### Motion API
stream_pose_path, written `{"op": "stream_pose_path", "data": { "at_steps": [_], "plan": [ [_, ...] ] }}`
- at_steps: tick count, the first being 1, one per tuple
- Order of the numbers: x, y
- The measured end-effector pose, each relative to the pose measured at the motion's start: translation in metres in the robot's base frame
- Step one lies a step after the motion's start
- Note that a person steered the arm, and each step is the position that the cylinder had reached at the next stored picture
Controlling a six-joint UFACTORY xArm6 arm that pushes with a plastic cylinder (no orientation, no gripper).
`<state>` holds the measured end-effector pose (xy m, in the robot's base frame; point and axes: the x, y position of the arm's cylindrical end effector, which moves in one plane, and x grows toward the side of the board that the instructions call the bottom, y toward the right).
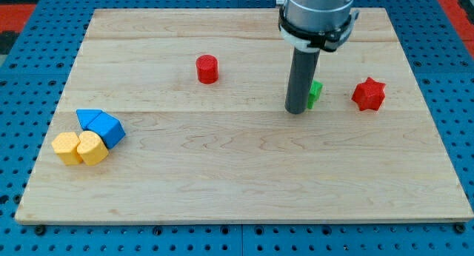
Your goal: Push both the circles diagonally to each other
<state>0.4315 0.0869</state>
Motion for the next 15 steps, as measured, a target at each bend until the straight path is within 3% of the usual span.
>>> {"op": "stream_pose_path", "data": {
  "at_steps": [2, 3, 6, 7, 8, 10, 11, 12, 13, 15],
  "plan": [
    [0.021, -0.024],
    [0.016, -0.117],
    [-0.101, -0.226],
    [-0.103, -0.152],
    [-0.072, -0.098],
    [-0.092, -0.121],
    [-0.134, -0.091],
    [-0.173, 0.035],
    [-0.171, 0.123],
    [-0.124, 0.182]
  ]
}}
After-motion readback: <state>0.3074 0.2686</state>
